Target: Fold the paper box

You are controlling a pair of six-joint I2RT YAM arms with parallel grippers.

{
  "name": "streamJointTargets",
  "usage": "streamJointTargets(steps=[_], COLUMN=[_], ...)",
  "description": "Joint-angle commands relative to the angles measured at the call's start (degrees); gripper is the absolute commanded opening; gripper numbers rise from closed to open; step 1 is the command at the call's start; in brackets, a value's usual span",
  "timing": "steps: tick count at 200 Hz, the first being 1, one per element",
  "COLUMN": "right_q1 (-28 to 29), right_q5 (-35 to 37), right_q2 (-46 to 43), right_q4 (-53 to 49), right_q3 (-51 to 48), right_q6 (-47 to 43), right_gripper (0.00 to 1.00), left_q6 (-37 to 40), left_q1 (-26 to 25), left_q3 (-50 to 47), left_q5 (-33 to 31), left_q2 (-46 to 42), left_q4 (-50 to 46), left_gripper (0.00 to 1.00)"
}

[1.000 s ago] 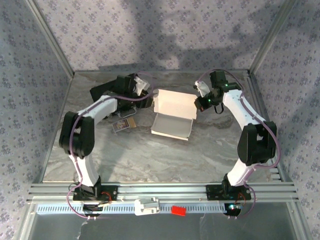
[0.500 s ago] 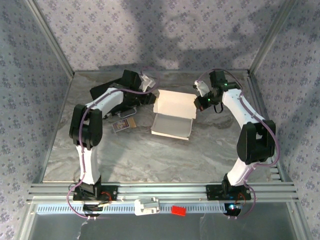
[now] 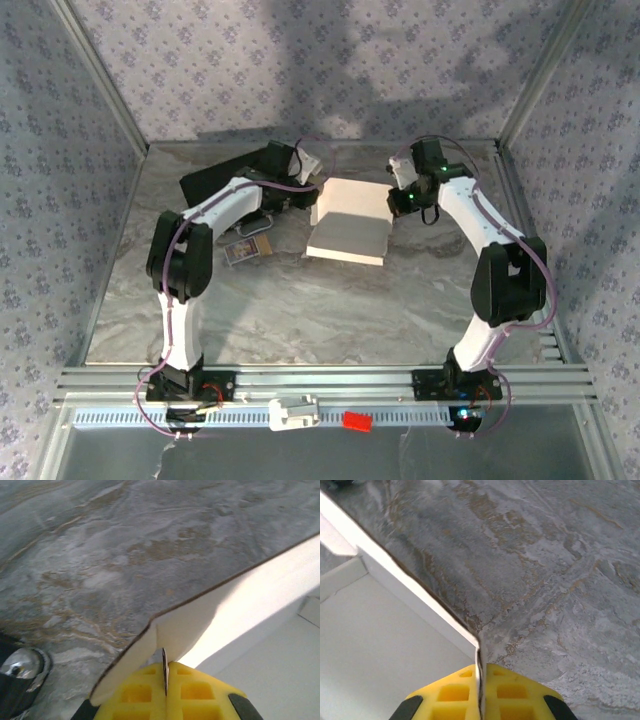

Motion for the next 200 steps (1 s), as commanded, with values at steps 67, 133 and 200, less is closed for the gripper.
streamJointTargets(steps=[67, 133, 200], right_q1=[6.1, 9.4, 10.7], right_q5=[19.1, 25.2, 23.9], right_q2=[2.7, 3.1, -2.4], right_q4=[8.4, 21.9, 51.3], right_q3=[6.3, 0.0, -21.9], right_q6=[31.8, 39.3, 33.6], right_gripper=[0.0, 0.0, 0.0], left_q6=[-22.3, -28.2, -31.9], left_q1=[-3.8, -3.5, -3.9], left_q3=[7.9, 2.8, -16.9], left_q5=[-16.7, -14.6, -12.3], left_q2=[-0.8, 1.4, 0.1], left_q4=[0.8, 16.2, 49.1], left_gripper=[0.0, 0.0, 0.0])
